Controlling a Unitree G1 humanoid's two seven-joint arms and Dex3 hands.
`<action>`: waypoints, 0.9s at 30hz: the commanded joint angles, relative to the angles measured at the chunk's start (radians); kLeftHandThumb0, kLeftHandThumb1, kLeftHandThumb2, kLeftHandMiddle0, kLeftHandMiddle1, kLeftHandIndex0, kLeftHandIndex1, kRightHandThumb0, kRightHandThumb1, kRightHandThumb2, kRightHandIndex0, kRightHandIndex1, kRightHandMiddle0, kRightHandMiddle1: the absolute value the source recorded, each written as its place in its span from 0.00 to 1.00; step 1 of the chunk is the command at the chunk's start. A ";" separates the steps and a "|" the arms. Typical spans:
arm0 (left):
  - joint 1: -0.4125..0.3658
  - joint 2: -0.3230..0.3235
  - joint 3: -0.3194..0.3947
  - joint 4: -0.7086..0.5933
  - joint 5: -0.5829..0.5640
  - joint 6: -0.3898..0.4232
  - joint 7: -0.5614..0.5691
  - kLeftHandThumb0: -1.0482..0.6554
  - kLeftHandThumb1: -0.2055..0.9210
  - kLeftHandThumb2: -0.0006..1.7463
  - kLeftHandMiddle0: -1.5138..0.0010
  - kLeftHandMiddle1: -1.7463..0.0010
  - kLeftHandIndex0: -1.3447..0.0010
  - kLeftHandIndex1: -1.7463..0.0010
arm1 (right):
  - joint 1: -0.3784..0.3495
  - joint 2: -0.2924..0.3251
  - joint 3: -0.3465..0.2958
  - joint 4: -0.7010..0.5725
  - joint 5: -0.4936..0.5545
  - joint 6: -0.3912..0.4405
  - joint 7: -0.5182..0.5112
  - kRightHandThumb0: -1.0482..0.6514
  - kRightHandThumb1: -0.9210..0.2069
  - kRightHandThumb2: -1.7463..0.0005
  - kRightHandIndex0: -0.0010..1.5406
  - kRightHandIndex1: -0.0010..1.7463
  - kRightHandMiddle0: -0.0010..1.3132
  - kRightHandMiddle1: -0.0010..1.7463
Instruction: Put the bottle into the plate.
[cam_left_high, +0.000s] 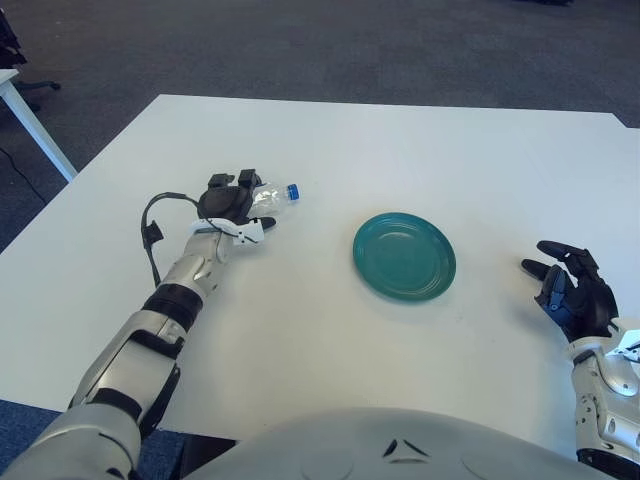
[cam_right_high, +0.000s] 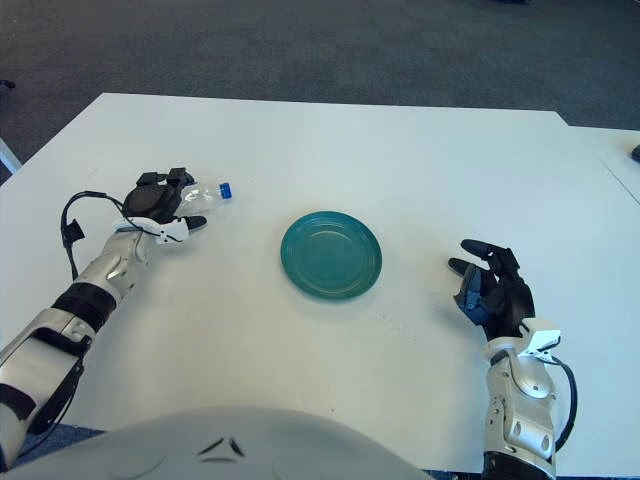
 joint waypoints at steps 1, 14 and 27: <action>-0.018 -0.017 -0.026 0.044 0.001 0.004 -0.032 0.00 1.00 0.22 0.85 0.80 1.00 0.42 | 0.008 0.010 -0.006 -0.015 0.020 -0.026 0.005 0.32 0.21 0.42 0.31 0.60 0.11 0.69; -0.046 -0.064 -0.091 0.126 0.006 -0.003 -0.057 0.00 1.00 0.24 0.85 0.85 1.00 0.49 | 0.026 0.007 -0.006 -0.024 0.045 -0.068 0.045 0.27 0.17 0.48 0.29 0.62 0.13 0.71; -0.176 -0.128 -0.198 0.466 0.068 -0.089 0.072 0.31 0.58 0.63 0.51 0.03 0.62 0.01 | 0.034 0.013 -0.010 -0.071 0.084 -0.029 0.039 0.26 0.10 0.56 0.28 0.63 0.11 0.70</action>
